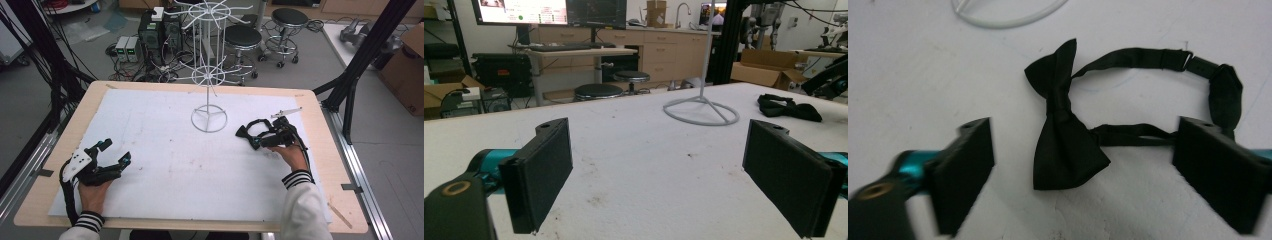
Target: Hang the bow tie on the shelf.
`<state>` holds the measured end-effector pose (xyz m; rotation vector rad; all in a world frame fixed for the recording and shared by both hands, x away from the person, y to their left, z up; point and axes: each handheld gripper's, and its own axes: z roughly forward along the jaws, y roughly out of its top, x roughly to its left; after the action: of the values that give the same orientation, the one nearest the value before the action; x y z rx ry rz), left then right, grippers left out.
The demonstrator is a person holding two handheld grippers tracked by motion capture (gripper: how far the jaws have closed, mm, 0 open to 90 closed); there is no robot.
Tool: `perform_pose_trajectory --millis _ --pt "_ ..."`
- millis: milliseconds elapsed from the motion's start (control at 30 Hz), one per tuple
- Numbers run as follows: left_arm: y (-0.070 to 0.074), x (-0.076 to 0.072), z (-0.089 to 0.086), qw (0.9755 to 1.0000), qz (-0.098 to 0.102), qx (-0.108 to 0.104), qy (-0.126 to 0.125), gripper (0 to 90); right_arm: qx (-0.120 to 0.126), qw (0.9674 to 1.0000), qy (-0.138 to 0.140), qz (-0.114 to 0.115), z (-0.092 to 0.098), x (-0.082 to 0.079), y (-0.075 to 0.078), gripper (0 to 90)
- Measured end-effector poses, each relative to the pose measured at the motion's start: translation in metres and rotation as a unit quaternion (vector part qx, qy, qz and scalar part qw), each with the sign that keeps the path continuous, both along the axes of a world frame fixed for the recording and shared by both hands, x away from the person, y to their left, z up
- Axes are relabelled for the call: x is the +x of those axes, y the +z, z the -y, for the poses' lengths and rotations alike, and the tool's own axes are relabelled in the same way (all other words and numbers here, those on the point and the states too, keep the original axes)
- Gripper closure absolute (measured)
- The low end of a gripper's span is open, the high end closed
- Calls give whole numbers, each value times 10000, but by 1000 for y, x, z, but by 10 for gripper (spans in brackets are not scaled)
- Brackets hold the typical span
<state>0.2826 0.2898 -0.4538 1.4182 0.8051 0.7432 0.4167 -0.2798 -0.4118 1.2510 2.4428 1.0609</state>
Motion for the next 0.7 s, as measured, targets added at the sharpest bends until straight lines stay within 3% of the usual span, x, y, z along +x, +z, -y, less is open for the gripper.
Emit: perform_pose_trajectory --millis 33,167,233,333,500,700 --pt "0 0 0 10000 2 -1 3 128 -20 10000 33 -57 0 0 0 249" --pt "0 0 0 10000 6 8 6 128 17 9998 -103 -148 -1 3 -4 263" --pt "0 0 0 10000 1 12 2 129 121 9994 -144 -303 0 5 -9 272" --pt "0 0 0 10000 0 6 -2 128 78 9991 -125 -408 -1 7 -12 331" --pt "0 0 0 10000 -3 6 0 129 203 9982 -219 -529 0 9 -16 410" --pt "0 0 0 10000 0 3 2 128 163 9977 -193 -633 0 9 -18 461"
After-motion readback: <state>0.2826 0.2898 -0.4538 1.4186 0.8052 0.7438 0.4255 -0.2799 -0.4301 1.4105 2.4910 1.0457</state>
